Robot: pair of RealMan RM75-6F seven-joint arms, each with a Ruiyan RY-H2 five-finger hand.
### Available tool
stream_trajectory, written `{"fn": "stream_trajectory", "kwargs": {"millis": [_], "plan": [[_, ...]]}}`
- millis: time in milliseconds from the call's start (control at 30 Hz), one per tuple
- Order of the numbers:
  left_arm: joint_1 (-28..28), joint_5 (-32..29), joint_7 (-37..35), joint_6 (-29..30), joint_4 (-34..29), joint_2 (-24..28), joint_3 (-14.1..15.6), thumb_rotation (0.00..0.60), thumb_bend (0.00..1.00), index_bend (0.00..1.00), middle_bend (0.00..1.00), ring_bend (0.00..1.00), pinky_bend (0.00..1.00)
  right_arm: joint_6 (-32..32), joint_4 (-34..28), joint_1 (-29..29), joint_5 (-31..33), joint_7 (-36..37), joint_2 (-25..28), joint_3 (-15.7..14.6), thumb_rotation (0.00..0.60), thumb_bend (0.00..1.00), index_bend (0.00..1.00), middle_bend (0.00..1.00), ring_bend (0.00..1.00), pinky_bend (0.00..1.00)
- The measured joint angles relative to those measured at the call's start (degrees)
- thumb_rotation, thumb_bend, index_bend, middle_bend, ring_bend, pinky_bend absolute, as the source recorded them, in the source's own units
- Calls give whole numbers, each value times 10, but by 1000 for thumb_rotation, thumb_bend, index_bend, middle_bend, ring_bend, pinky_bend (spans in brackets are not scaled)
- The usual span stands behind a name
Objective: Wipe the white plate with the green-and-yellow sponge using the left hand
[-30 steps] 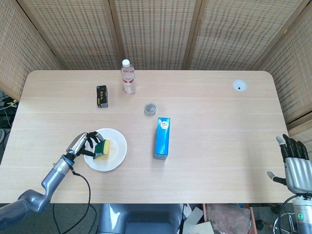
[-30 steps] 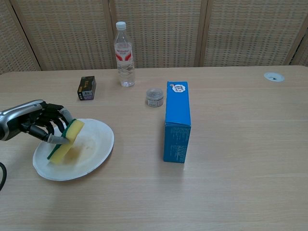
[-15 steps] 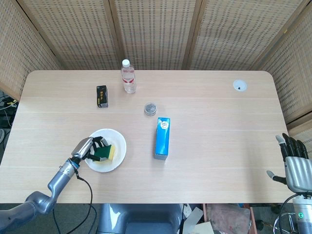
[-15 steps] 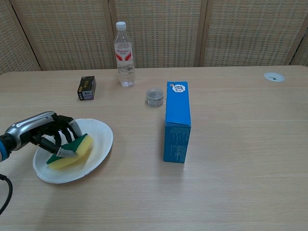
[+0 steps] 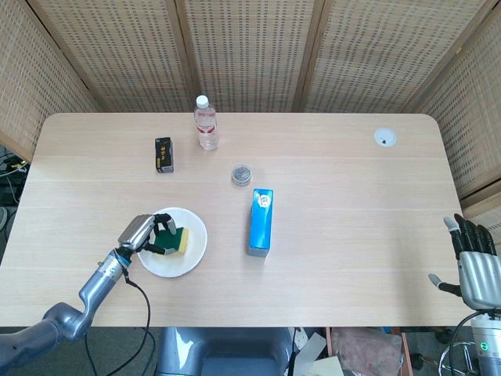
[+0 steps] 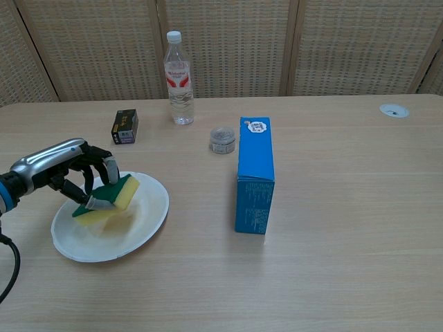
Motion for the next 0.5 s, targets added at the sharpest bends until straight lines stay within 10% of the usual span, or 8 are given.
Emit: {"fn": "stream_trajectory", "kwargs": {"millis": [500], "plan": [[-29, 23, 141, -38, -21, 24, 20, 600, 147, 574, 471, 440, 555, -2, -3, 1, 2, 3, 3, 1, 600, 0, 0, 0, 0, 0]]}}
